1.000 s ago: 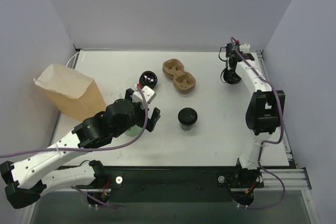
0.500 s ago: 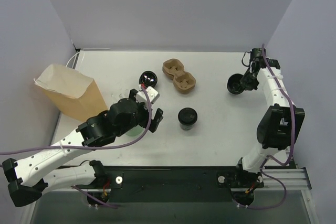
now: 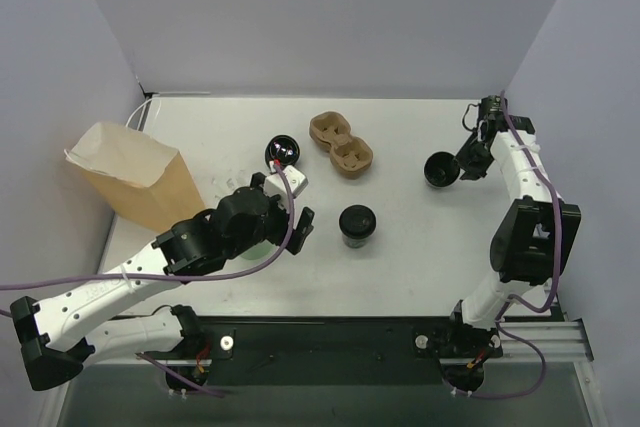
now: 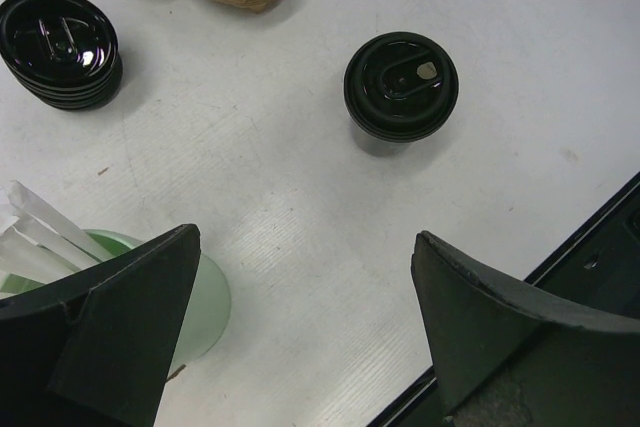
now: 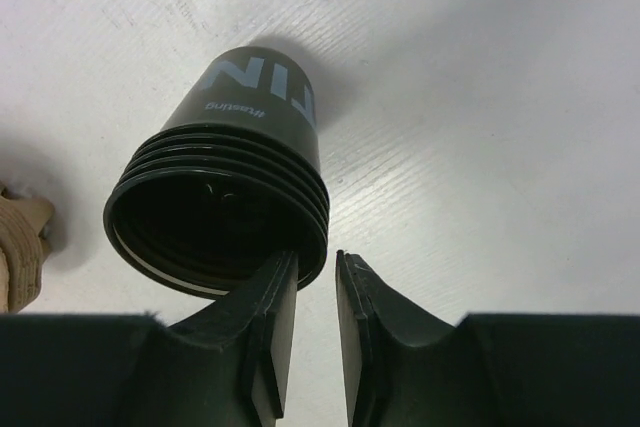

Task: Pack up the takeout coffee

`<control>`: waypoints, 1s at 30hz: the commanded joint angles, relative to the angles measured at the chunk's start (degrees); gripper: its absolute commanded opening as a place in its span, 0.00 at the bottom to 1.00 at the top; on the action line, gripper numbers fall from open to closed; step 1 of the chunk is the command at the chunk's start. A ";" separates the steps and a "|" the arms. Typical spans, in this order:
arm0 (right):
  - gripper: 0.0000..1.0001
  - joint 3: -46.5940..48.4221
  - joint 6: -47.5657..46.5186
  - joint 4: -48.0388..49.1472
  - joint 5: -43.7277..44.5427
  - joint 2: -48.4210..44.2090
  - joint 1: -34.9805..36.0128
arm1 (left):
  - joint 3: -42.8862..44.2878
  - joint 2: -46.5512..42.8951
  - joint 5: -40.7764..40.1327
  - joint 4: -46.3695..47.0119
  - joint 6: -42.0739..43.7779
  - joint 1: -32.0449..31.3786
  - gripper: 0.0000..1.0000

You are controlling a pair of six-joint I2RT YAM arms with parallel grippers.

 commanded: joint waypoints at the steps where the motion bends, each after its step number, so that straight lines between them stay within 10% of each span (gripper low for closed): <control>1: 0.26 2.77 -0.77 -2.30 -0.88 0.38 -1.19 | 1.57 0.20 0.96 -0.86 -1.43 -0.25 0.97; 16: 0.39 6.31 -8.14 -3.18 -2.73 -2.52 -0.41 | 5.35 6.26 2.80 -1.56 -3.36 0.45 0.97; 30: 0.61 -25.94 -35.82 21.32 9.92 -23.96 21.82 | 3.59 2.66 3.95 -4.29 -1.60 1.77 0.97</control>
